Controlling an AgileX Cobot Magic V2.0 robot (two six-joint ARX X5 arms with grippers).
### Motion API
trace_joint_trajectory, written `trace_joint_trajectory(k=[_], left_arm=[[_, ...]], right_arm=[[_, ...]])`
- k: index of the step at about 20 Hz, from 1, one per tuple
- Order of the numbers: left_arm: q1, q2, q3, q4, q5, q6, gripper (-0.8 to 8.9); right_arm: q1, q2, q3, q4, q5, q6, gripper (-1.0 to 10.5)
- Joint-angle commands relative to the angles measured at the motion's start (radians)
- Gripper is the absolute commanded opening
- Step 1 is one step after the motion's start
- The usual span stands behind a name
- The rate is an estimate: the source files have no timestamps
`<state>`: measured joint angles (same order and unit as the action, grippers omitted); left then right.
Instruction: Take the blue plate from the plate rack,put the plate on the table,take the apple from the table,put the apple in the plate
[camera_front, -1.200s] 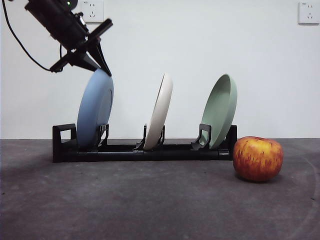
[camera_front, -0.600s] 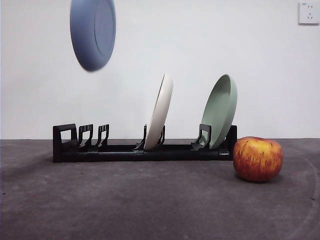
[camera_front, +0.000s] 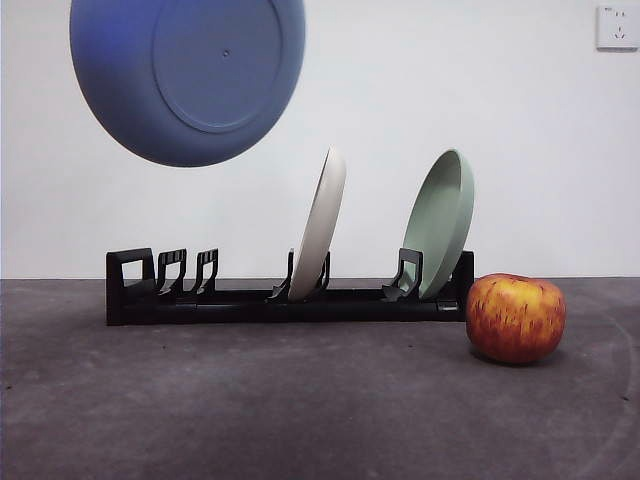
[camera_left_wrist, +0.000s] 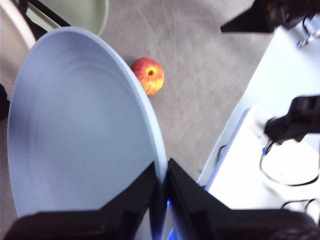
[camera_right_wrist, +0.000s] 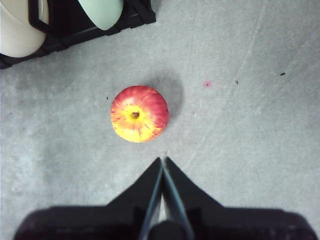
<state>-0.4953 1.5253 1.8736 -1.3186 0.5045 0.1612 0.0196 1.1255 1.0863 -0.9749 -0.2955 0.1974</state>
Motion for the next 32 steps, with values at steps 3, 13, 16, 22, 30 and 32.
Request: trace_joint_trajectory(k=[3, 13, 16, 22, 30, 32], left_arm=[[-0.143, -0.003, -0.031, 0.002, -0.179, -0.013, -0.08], [-0.449, -0.003, -0.495, 0.329, -0.54, -0.135, -0.08], [-0.515, -0.003, -0.647, 0.49, -0.65, -0.135, -0.08], [-0.573, 0.0, -0.818, 0.697, -0.662, -0.097, -0.06], [-0.571, 0.027, -0.818, 0.735, -0.575, -0.117, 1.71], [-0.57, 0.037, -0.818, 0.738, -0.575, -0.137, 1.71]], right_arm=[[0.001, 0.004, 0.006, -0.014, 0.0, -0.006, 0.1], [0.001, 0.004, 0.006, -0.018, 0.0, -0.007, 0.1], [0.001, 0.004, 0.006, -0.018, 0.0, -0.007, 0.1], [0.001, 0.004, 0.006, -0.016, 0.0, -0.01, 0.1], [0.001, 0.004, 0.006, -0.017, 0.005, -0.017, 0.1], [0.001, 0.004, 0.006, -0.022, 0.018, -0.017, 0.1]])
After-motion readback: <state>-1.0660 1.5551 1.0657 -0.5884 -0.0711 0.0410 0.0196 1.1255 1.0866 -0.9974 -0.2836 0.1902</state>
